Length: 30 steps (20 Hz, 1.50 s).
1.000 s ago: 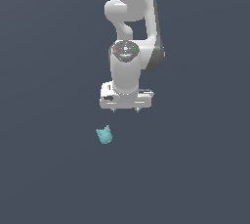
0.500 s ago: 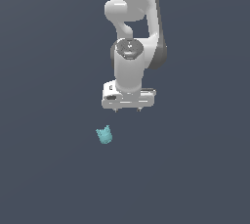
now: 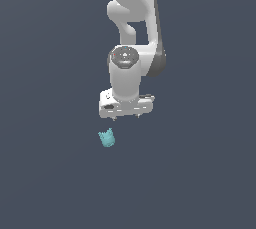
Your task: Pick up the object and move it to a goal position.
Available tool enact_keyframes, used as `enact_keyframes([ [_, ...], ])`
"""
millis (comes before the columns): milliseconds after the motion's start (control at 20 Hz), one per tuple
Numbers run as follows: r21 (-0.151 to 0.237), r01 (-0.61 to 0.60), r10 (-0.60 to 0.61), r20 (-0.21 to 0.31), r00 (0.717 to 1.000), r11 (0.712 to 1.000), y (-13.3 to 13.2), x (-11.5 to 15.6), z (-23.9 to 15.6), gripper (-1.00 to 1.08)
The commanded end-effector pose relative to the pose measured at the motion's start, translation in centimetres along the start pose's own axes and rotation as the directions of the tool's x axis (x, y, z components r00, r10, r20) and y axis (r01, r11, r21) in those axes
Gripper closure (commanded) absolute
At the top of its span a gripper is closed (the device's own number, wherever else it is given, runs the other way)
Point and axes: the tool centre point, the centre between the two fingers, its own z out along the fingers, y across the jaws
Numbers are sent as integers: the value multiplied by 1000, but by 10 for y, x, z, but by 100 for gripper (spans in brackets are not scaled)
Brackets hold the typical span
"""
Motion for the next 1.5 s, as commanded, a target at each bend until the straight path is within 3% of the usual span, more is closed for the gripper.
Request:
enact_keyframes([
  [0,0,32,-32,-1,999,999,10,5,5,-92],
  [750,-2,249,-249,-8,968,969,79,34,44,-92],
  [1450,-2,283,-283,-9,959,959,91,37,57,-92],
])
